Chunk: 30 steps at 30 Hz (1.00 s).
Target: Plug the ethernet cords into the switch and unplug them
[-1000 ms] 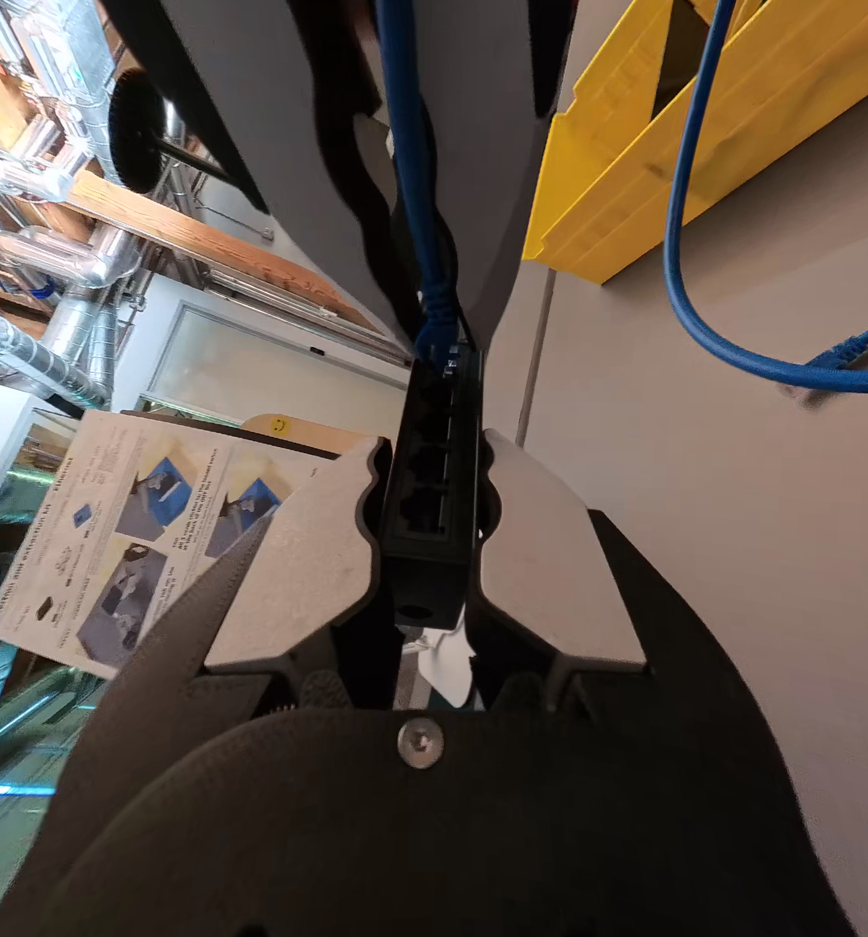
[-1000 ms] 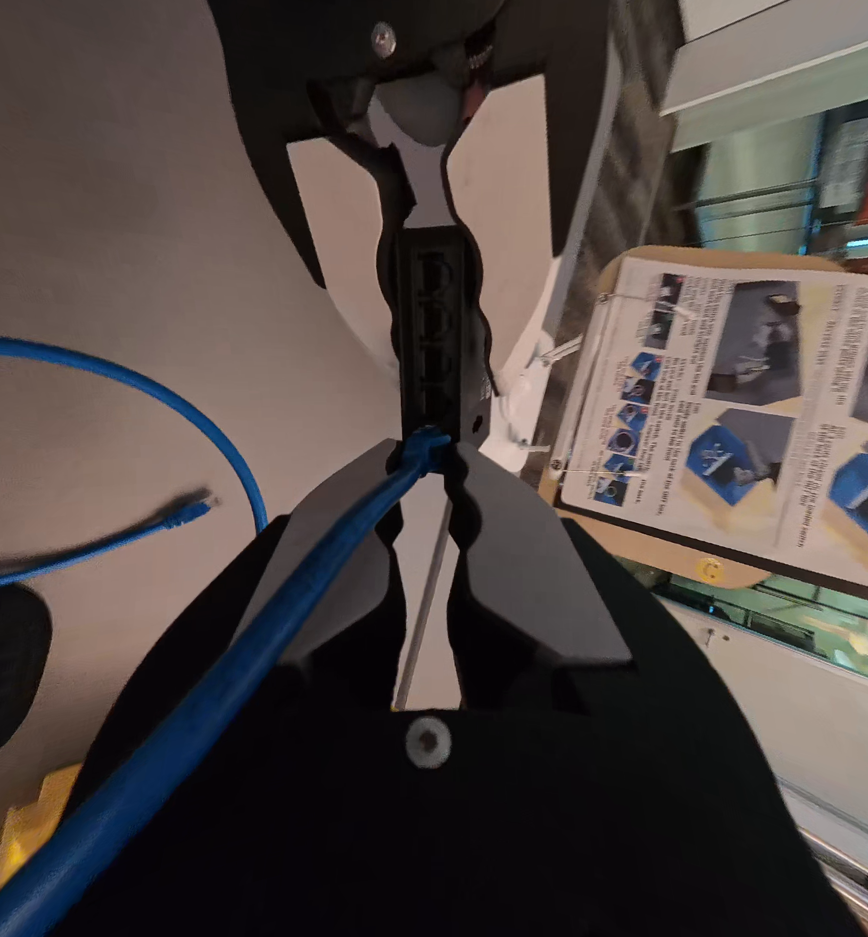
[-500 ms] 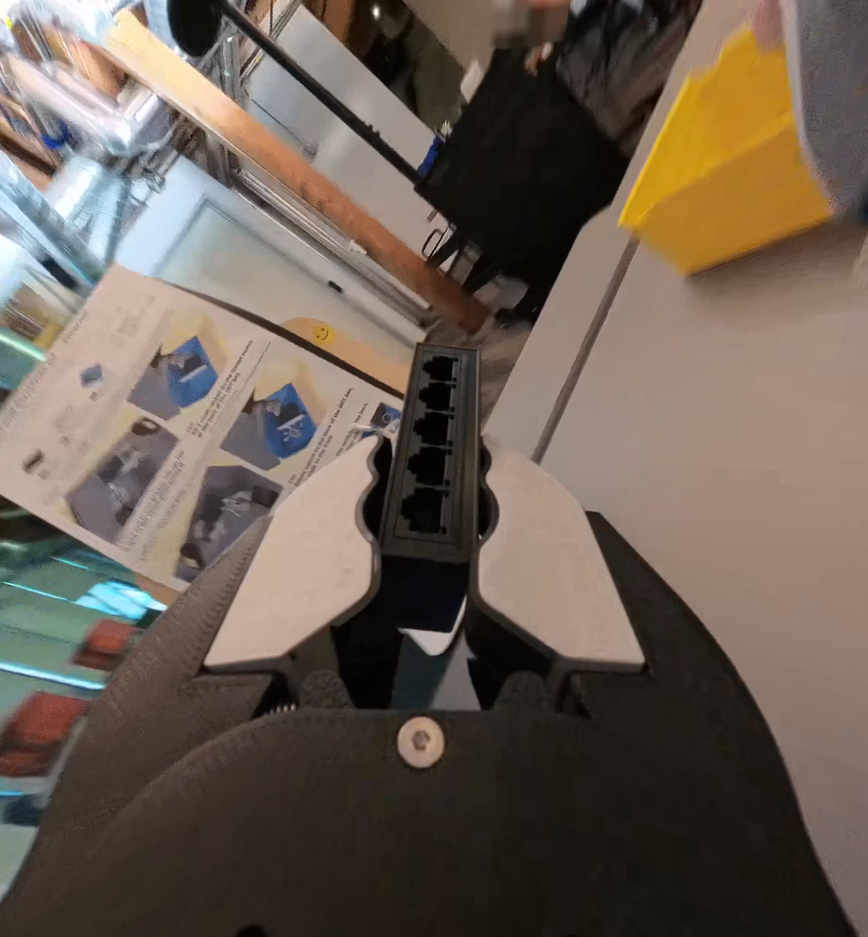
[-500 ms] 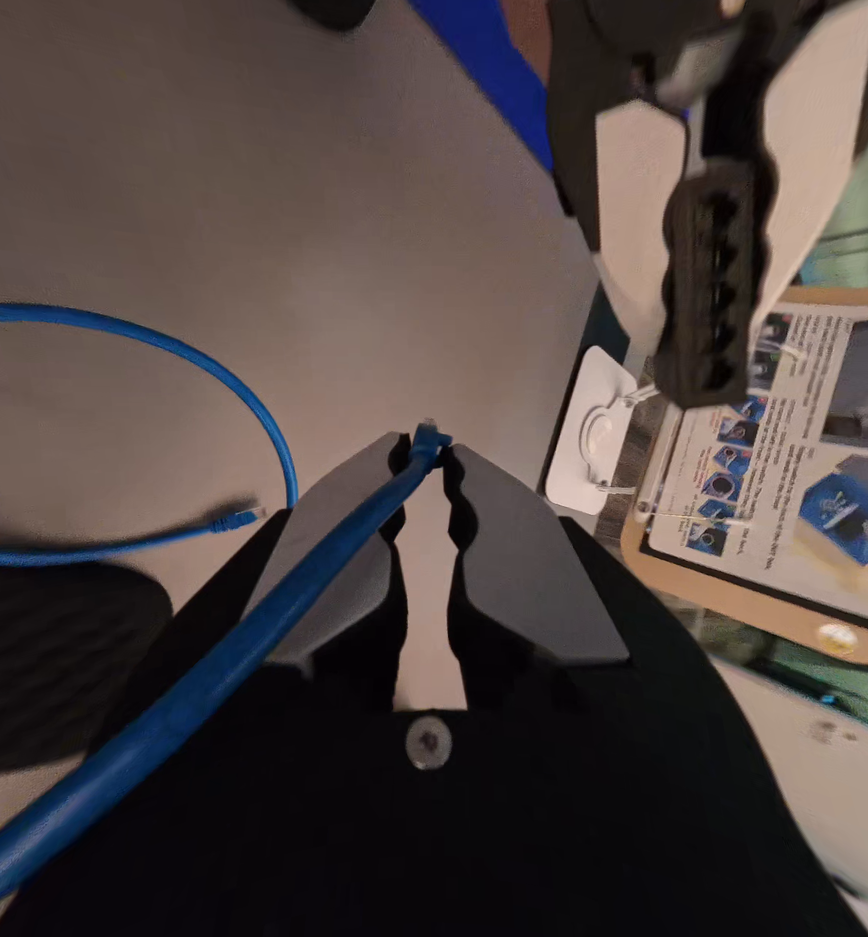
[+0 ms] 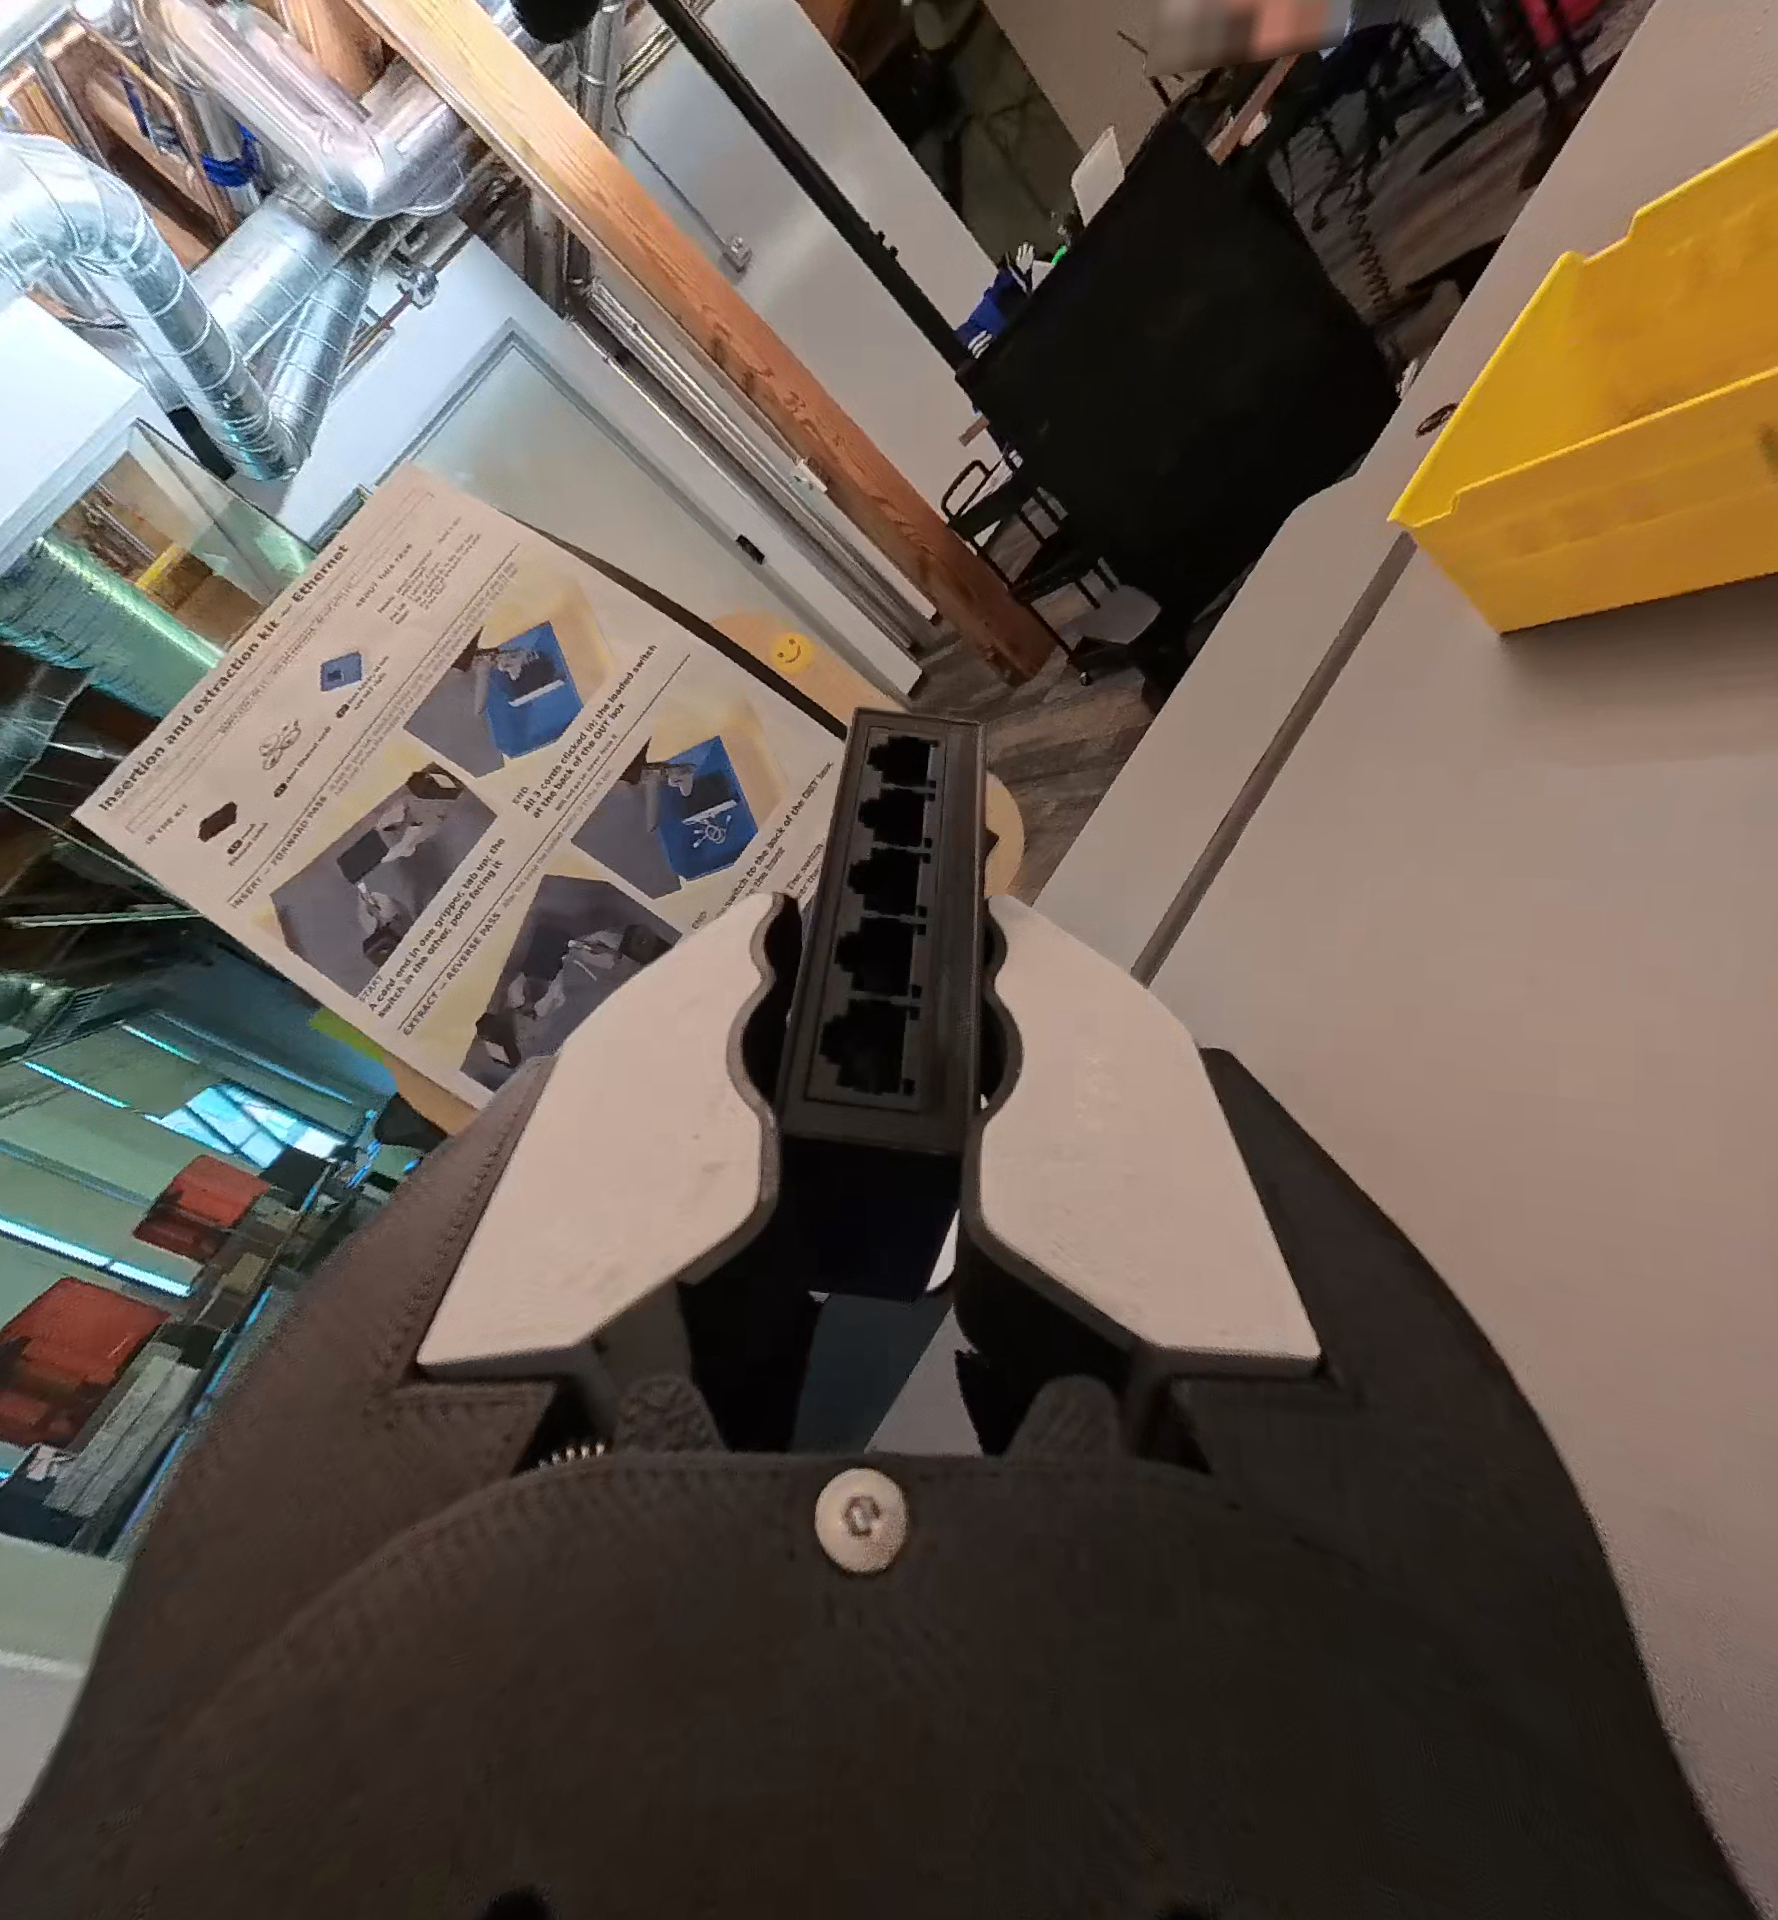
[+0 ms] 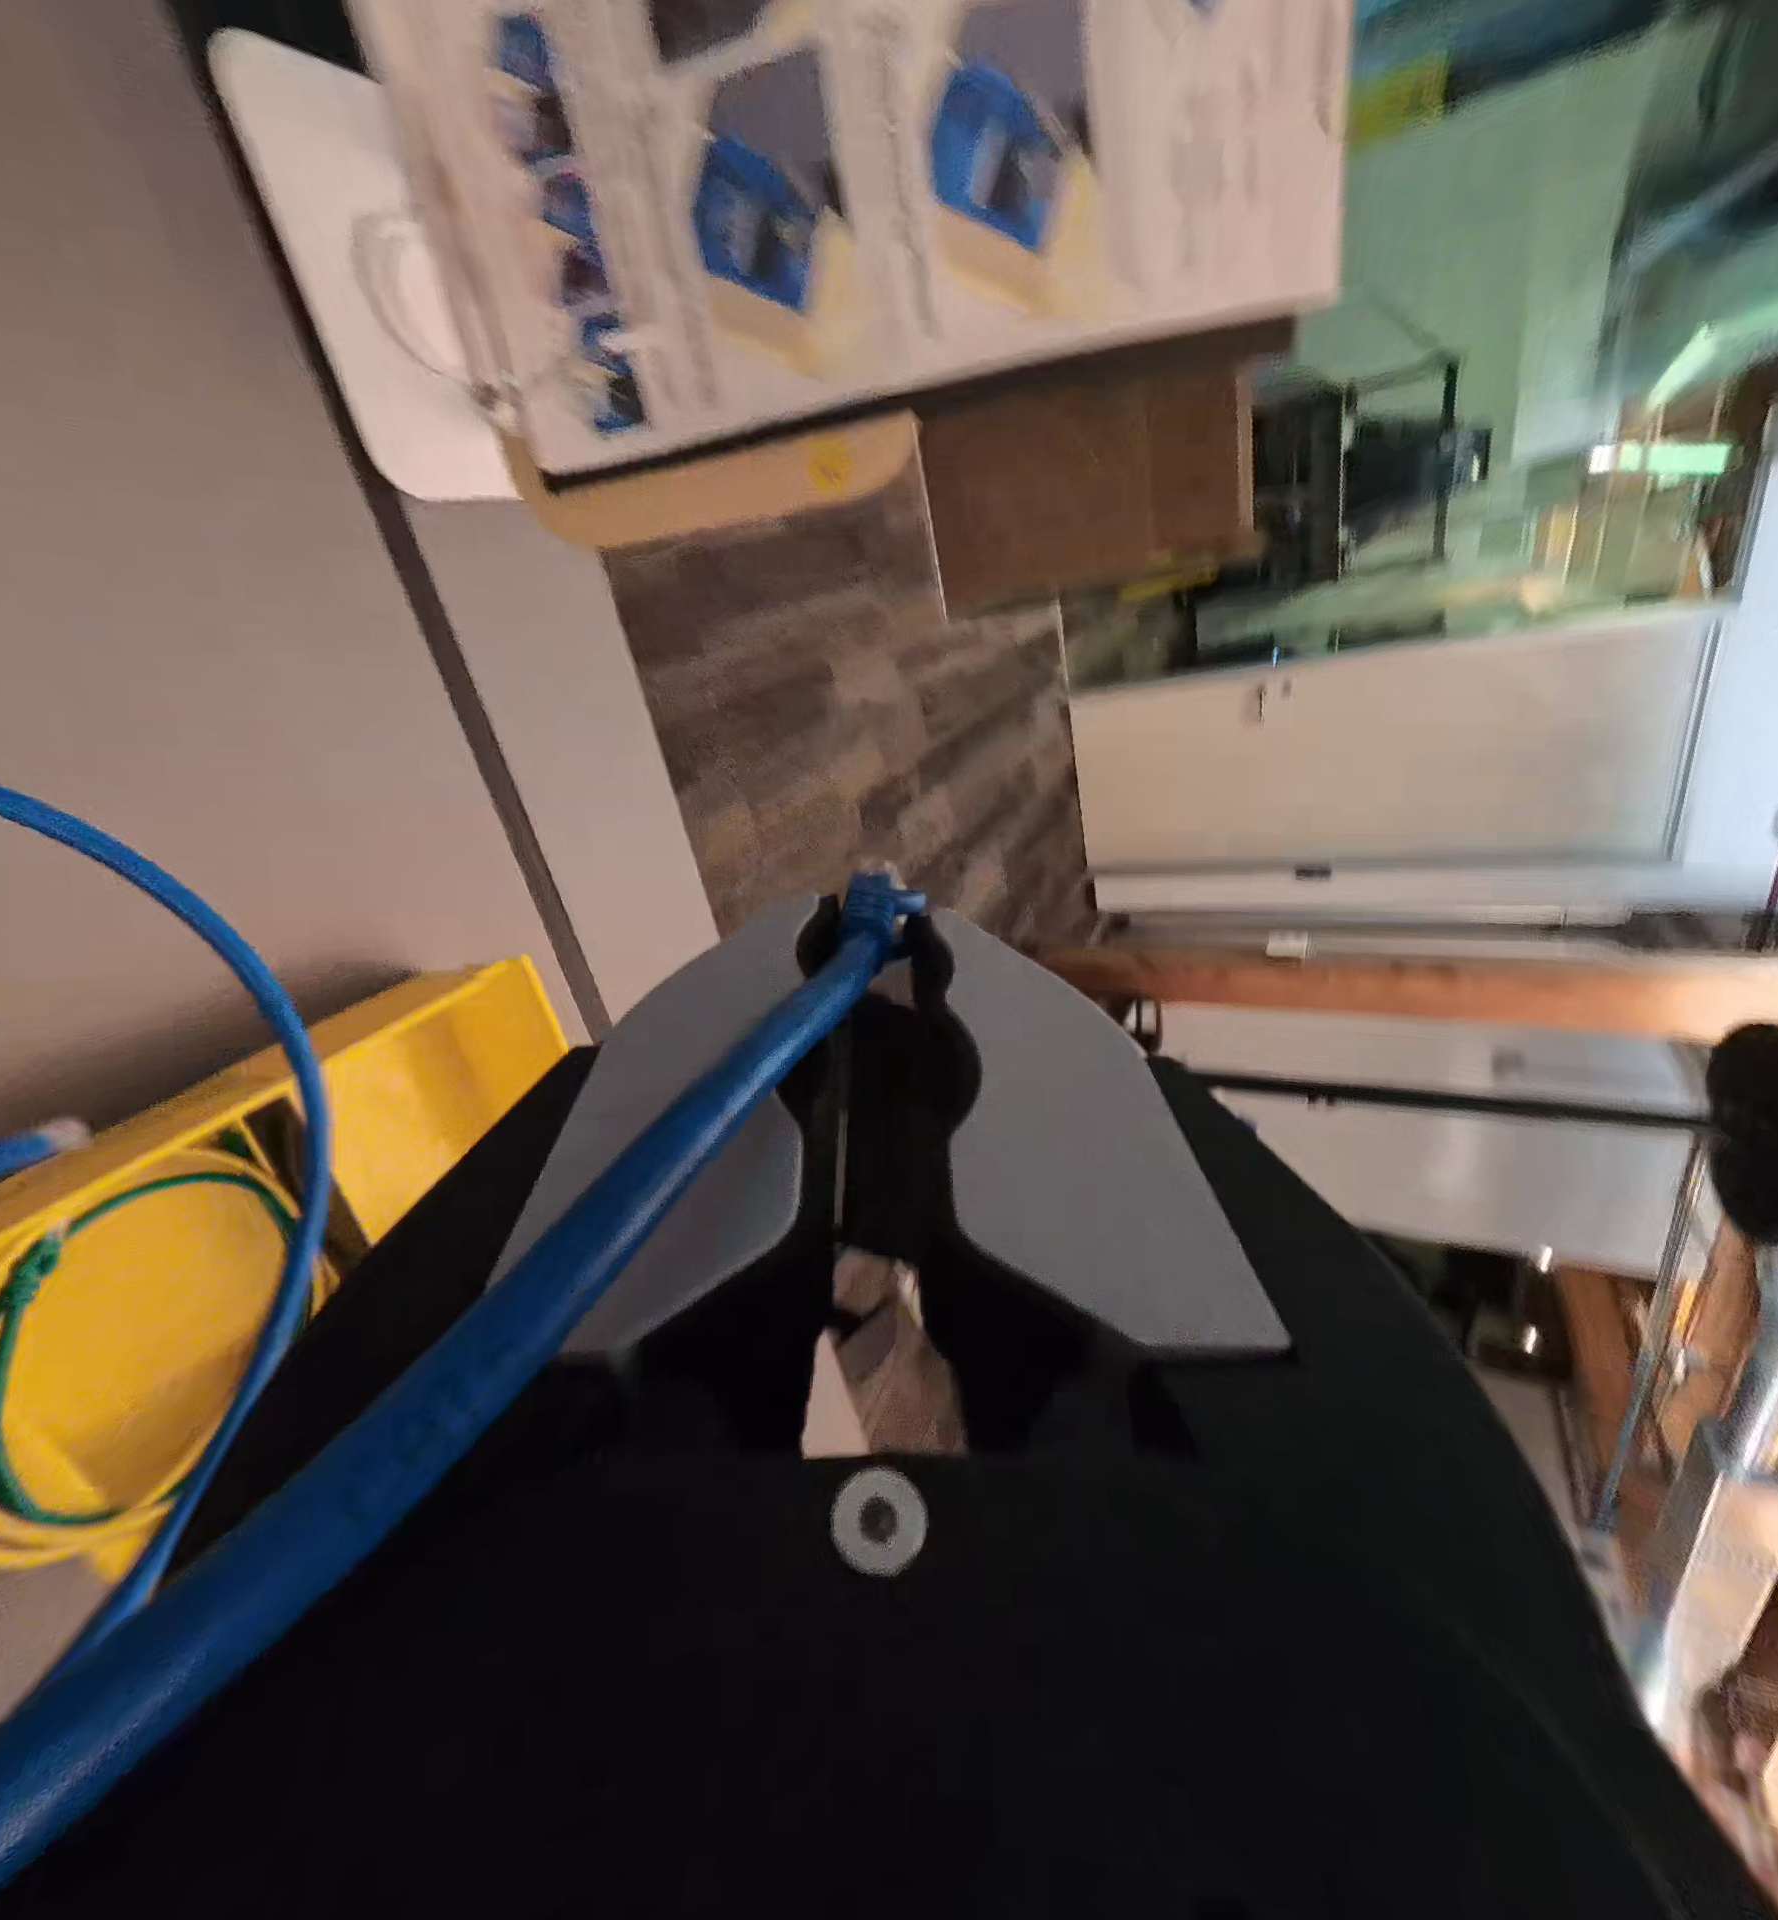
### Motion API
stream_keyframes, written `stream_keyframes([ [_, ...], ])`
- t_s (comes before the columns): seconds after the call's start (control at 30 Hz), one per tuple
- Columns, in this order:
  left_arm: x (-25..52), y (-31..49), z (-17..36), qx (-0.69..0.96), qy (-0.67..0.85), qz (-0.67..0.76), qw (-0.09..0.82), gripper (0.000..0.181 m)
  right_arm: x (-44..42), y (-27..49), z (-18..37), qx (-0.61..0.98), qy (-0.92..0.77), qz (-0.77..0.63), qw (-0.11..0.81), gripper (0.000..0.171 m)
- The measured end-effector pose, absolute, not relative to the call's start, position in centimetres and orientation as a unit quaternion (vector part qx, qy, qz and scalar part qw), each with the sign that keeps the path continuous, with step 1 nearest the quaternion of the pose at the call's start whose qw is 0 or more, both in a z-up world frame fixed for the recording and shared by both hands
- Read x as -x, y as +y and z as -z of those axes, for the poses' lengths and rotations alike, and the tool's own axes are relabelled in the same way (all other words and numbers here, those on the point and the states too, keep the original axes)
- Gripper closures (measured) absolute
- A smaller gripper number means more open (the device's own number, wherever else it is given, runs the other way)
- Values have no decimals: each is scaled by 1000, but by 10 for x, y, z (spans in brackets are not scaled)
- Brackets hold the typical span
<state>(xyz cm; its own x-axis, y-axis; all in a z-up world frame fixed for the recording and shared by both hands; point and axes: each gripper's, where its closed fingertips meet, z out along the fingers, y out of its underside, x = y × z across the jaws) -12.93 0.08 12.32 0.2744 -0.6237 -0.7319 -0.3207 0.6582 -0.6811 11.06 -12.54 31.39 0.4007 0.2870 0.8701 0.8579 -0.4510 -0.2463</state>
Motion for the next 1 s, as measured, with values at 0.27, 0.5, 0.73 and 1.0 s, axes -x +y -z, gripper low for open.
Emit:
stream_keyframes([
  [0.27, 124, -8, -119, 386, 605, 93, 690, 151, -212, -171, -325, 823, -307, 420, 229, 156],
  [0.5, 126, -7, -119, 389, 606, 92, 687, 151, -286, -207, -231, 870, -252, 402, 132, 156],
  [0.73, 124, -4, -115, 396, 609, 91, 681, 151, -315, -219, -187, 886, -238, 386, 96, 155],
  [1.0, 120, -2, -110, 397, 614, 81, 678, 151, -317, -229, -247, 884, -233, 396, 84, 156],
])
